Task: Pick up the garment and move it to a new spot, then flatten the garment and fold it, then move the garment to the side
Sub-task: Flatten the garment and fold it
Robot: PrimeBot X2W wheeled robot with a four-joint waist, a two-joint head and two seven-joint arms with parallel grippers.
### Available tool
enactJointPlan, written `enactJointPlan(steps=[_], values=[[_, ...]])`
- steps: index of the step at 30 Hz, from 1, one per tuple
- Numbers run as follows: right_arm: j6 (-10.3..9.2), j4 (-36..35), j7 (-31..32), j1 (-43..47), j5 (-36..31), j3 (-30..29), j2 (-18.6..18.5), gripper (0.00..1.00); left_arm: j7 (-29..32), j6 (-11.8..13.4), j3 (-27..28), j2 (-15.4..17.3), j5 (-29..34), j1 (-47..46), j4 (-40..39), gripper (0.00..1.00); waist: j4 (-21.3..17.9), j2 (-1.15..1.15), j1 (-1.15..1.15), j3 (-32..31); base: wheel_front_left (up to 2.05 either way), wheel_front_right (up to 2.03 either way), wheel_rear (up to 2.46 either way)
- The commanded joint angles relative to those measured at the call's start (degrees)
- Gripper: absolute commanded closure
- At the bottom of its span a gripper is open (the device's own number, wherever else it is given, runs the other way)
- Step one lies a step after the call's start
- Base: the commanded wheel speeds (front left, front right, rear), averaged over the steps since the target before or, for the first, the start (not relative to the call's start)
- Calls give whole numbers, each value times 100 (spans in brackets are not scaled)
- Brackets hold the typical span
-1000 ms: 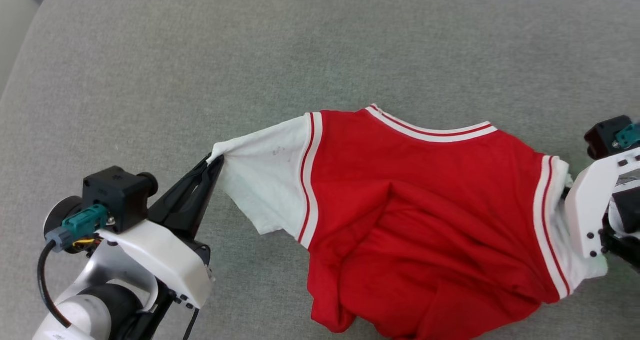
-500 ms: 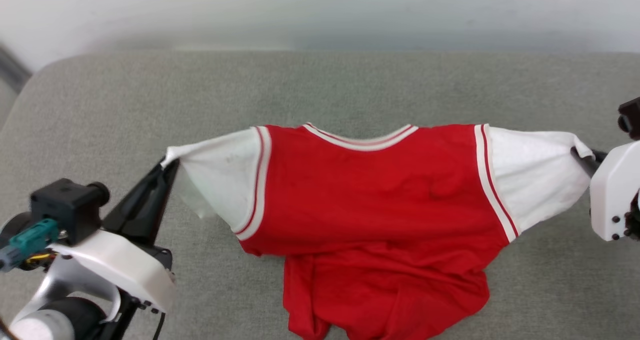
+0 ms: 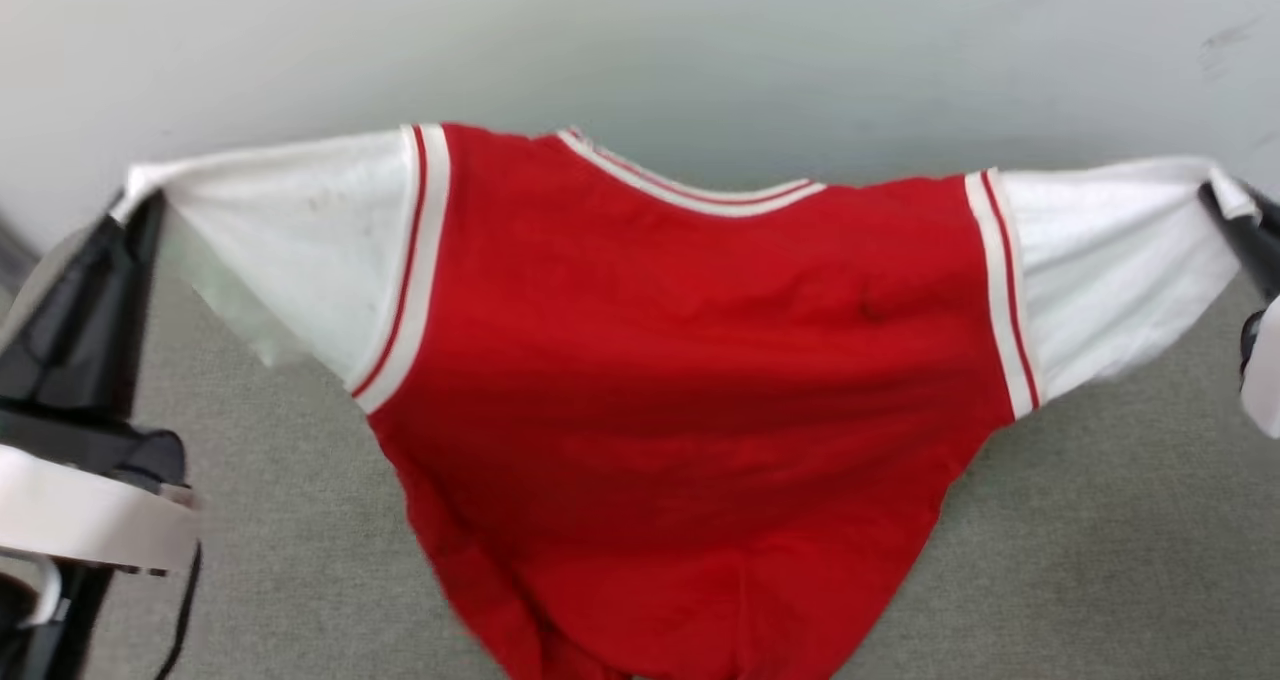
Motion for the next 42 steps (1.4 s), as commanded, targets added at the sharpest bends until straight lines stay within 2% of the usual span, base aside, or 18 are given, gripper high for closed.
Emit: enactJointPlan(steps=[1, 13, 16, 24, 34, 38, 42], values=[[-3, -90, -67, -131, -24, -67, 7, 100, -25, 3, 108, 75, -15, -107, -66, 100, -33, 0, 0, -52, 0, 0, 0], [-3, -359, -586, -1175, 114, -394, 164, 100, -222, 54, 862, 343, -332, -1096, -324, 100, -135, 0, 0, -126, 0, 0, 0], [-2, -287, -661, -1527, 145, -495, 351, 100, -272, 60, 962, 421, -361, -1442, -302, 100, -153, 0, 0, -49, 0, 0, 0], [-3, -147, -835, -2377, -66, -249, 247, 100, -421, 20, 895, 598, -442, -2553, 65, 100, -134, 0, 0, 519, 0, 0, 0], [-2, 723, -1241, -4046, -437, 34, 20, 100, -634, -395, 288, 752, -649, -4671, 1557, 100, -10, 0, 0, 1843, 0, 0, 0], [-3, 1231, -1477, -4941, -616, 197, -40, 100, -761, -602, -89, 666, -615, -5759, 2343, 100, 53, 0, 0, 2375, 0, 0, 0], [-2, 1913, -1829, -5854, -829, 221, 110, 100, -1049, -751, -437, 478, -445, -6876, 3169, 100, 102, 0, 0, 2816, 0, 0, 0]])
